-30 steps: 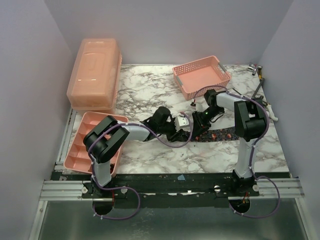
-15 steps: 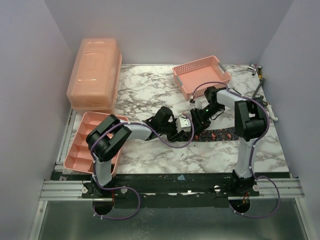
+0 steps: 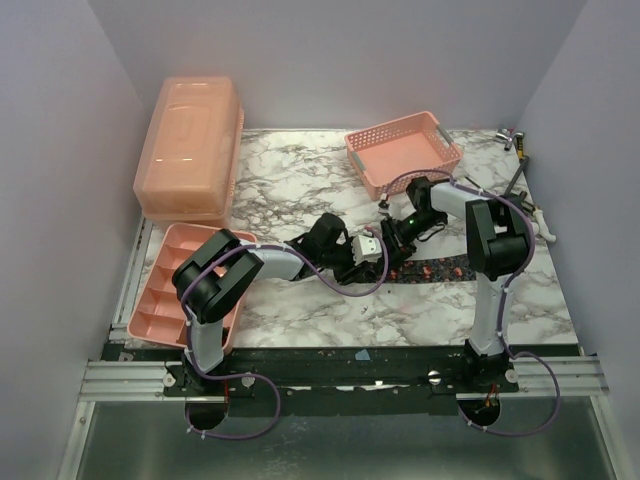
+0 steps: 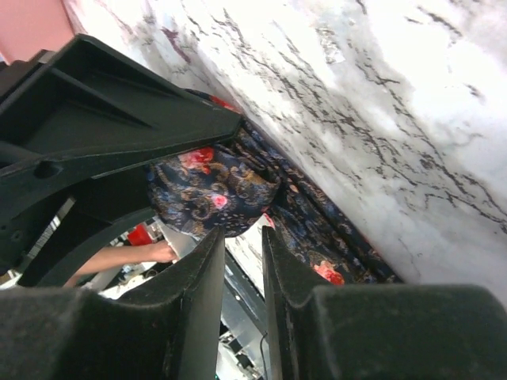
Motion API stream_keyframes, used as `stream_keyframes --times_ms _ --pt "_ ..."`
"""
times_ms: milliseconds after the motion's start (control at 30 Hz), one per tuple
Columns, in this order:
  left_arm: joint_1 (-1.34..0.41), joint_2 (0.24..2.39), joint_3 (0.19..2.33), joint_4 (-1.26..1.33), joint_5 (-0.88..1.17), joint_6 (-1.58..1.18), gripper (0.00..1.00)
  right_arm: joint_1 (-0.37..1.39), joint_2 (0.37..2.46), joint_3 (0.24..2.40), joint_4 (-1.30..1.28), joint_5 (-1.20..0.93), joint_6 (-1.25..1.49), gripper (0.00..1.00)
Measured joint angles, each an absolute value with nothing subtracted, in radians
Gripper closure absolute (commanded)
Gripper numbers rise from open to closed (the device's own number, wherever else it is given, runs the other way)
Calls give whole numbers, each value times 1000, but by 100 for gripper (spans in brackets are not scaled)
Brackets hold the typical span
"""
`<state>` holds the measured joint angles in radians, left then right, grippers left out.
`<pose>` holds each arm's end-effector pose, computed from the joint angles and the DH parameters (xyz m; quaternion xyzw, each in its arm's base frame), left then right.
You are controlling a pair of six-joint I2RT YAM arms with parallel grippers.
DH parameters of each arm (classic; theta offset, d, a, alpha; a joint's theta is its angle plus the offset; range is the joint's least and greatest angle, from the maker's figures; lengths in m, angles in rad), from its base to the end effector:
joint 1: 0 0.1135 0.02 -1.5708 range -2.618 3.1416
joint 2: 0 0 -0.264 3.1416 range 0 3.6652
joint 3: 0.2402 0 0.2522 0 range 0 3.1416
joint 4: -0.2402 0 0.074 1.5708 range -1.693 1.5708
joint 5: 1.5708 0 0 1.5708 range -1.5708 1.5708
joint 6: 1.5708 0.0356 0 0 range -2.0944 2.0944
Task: Roll the ties
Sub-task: Roll the tie at the center of the board.
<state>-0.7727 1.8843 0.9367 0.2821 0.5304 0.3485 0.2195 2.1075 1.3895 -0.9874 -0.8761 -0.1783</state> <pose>0.2563 -0.2750 0.1361 0.5585 0.6741 -0.3193 0.3630 0.3512 0.1064 0.1285 0.1506 -0.8914 -0.4219 0.0696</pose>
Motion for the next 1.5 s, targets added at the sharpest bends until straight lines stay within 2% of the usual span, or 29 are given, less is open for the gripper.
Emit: stream_keyframes --times_ms 267,433,600,767,967,1133,1300,1400,1500 --pt "-773 1884 937 282 530 348 55 224 2039 1337 -954 -960 -127 73" --pt "-773 1884 937 281 530 348 53 237 2119 1346 -908 -972 -121 76" --pt "-772 1885 936 284 531 347 36 244 2186 1347 -894 -963 -113 79" --pt "-747 1883 896 361 563 316 4 250 2185 1355 -902 -929 -117 80" --pt "-664 1863 720 640 660 222 1 253 2183 1364 -926 -889 -128 83" --pt "-649 1880 646 853 740 207 2 261 2191 1390 -960 -857 -130 83" --pt "-652 1941 673 984 794 207 12 276 2222 1456 -1032 -814 -128 83" --pt "-656 1989 708 1033 810 199 26 283 2238 1486 -1066 -794 -128 83" --pt "-658 2036 746 1075 834 178 51 287 2242 1503 -1085 -771 -127 83"
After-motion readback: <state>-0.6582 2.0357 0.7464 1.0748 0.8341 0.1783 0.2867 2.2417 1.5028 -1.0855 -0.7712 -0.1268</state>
